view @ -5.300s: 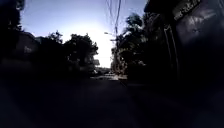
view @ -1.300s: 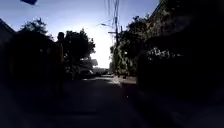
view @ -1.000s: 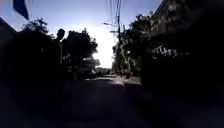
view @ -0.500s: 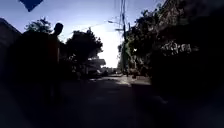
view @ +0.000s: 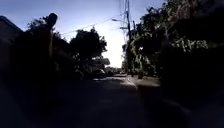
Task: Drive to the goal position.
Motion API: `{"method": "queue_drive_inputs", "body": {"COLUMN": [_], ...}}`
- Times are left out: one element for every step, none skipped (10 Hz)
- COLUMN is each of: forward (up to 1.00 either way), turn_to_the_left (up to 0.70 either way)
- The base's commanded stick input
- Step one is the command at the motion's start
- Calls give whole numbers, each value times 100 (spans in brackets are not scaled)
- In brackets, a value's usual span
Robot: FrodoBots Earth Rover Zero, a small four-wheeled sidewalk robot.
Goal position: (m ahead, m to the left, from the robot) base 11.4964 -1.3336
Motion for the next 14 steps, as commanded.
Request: {"method": "queue_drive_inputs", "body": {"forward": [85, 85, 85, 85, 85, 85, 85, 85, 85, 85, 85, 85, 85, 85], "turn_to_the_left": [-20, -20, -10, -2, 0, 0, 0, 0, 0, 3, 12, 19, 7, 1]}}
